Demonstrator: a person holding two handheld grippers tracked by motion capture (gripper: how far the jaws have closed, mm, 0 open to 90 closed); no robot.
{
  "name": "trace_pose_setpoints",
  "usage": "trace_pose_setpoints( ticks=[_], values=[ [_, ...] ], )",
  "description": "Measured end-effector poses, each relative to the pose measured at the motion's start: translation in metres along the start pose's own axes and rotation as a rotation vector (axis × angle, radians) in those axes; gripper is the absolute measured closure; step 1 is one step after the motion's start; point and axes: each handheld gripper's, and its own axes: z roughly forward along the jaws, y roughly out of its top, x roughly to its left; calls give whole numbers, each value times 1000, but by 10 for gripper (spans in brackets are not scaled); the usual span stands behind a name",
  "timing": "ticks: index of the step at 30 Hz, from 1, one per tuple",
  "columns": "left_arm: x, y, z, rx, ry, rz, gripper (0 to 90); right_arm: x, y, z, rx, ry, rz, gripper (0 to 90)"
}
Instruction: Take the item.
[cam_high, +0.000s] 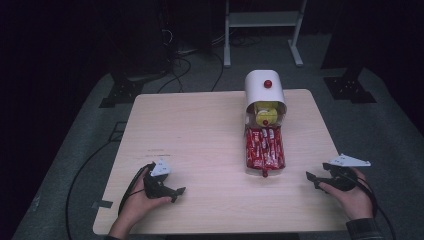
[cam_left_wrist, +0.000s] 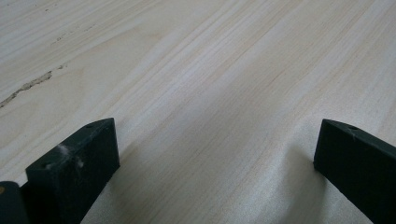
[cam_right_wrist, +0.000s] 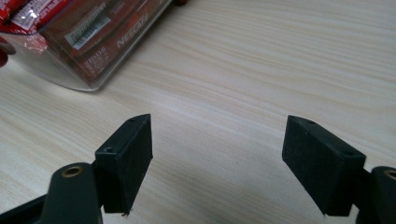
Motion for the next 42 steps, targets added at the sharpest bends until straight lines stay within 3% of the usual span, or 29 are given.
trace_pose_setpoints(
  ticks=[42],
  values=[
    [0, 0, 0, 4, 0, 2, 0, 7, 41, -6, -70, 46, -22, 249]
  ],
)
